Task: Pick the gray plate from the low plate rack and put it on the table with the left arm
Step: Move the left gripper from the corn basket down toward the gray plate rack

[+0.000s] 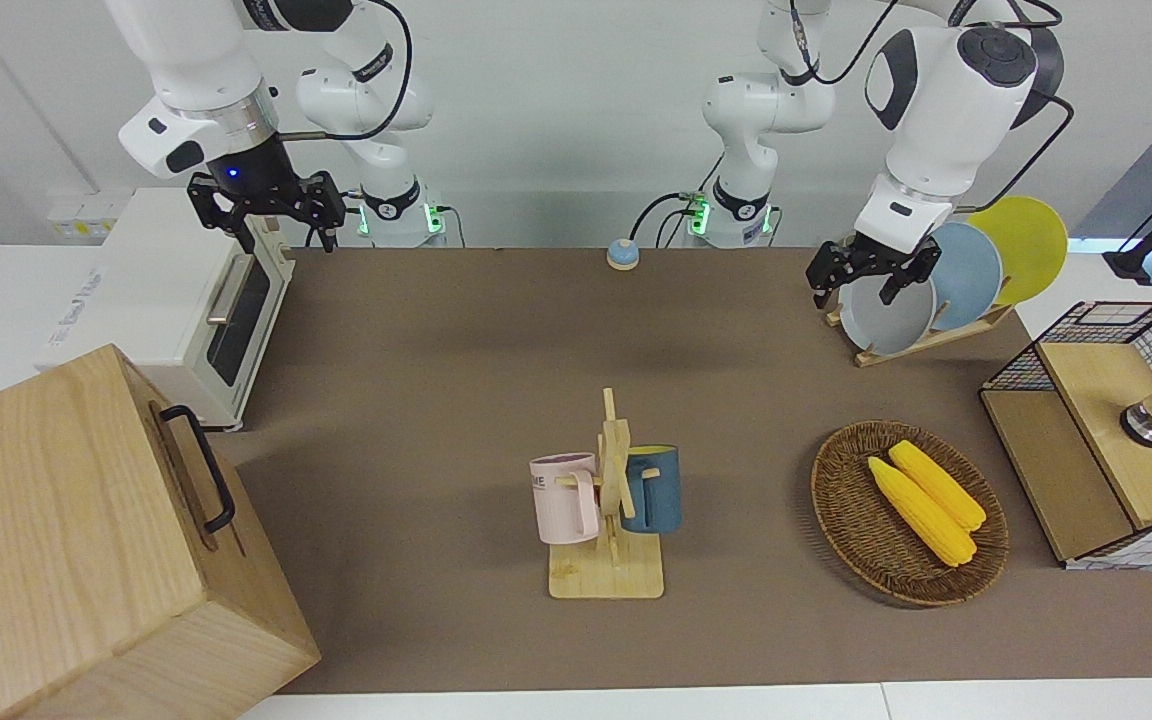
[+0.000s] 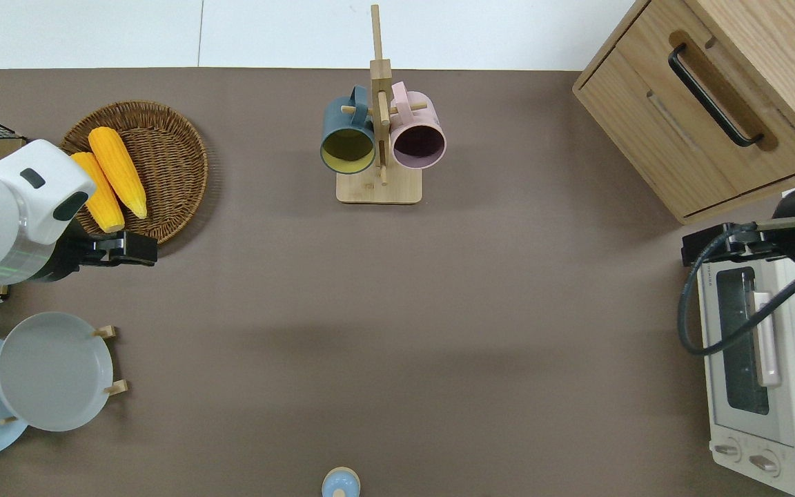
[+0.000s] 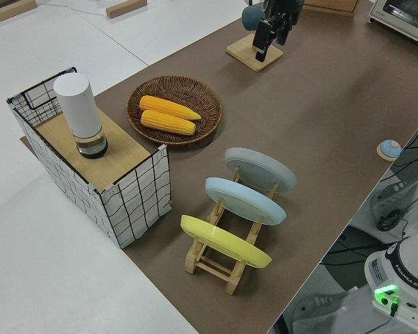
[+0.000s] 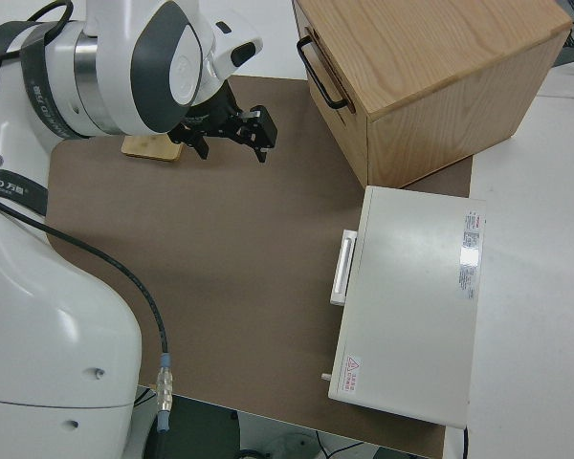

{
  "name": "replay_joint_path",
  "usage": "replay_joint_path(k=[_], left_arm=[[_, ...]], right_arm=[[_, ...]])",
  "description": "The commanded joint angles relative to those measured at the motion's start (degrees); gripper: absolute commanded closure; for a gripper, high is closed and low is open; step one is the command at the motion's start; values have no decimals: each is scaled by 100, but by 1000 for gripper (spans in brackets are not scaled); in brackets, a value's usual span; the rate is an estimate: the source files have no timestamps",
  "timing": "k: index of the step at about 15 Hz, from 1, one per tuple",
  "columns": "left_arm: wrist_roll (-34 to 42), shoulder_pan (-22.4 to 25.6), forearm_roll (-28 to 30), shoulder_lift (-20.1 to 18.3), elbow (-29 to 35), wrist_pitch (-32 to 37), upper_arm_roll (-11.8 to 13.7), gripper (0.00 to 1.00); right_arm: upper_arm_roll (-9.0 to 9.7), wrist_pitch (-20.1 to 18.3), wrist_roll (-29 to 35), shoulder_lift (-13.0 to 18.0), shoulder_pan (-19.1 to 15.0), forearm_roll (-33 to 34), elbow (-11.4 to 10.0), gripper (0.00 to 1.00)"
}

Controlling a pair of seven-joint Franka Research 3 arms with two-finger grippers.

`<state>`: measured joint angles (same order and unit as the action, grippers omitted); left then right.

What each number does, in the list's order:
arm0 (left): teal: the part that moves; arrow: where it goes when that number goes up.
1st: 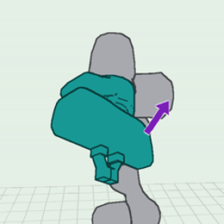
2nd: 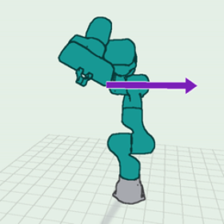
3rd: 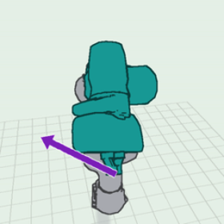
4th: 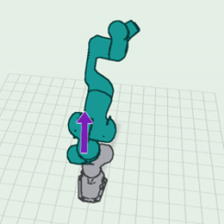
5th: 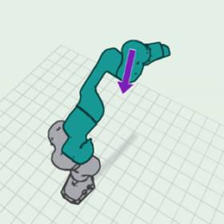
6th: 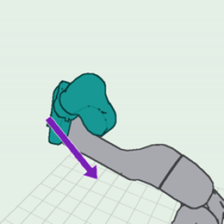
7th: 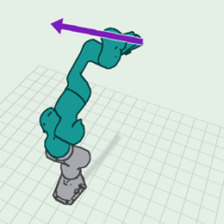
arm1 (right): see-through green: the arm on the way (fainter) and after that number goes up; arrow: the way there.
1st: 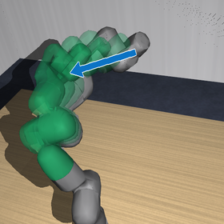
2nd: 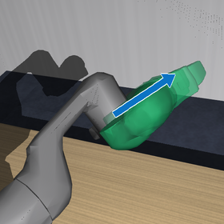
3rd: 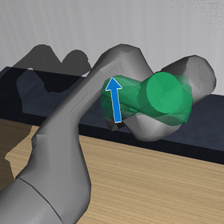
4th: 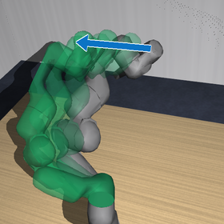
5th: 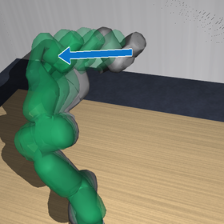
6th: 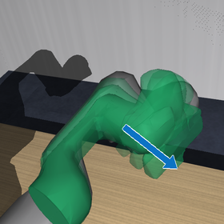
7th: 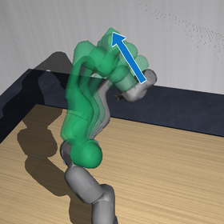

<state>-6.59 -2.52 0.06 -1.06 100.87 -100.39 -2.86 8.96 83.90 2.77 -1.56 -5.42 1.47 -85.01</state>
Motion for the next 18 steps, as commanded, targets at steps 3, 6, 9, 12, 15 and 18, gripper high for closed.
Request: replay_joint_path(k=[3, 6, 9, 12, 15, 18], left_arm=[[61, 32, 82, -123, 169, -121, 23, 0], [105, 23, 82, -123, 169, -104, 23, 0], [61, 32, 82, -132, 169, -77, 31, 0], [61, 41, 91, -132, 169, -60, 40, 0], [122, 41, 91, -149, 161, -7, 49, 0], [149, 129, 82, -254, 143, 256, 180, 0]], right_arm=[[-34, -5, 22, -2, 41, -15, 37, 17], [-34, -5, 22, -2, 41, -15, 37, 17], [-34, -5, 22, -2, 41, -15, 37, 17], [-34, -5, 22, -2, 41, -15, 37, 17], [-34, -14, 22, -2, 41, -15, 37, 17], [-34, -5, 22, -2, 41, -15, 37, 17]])
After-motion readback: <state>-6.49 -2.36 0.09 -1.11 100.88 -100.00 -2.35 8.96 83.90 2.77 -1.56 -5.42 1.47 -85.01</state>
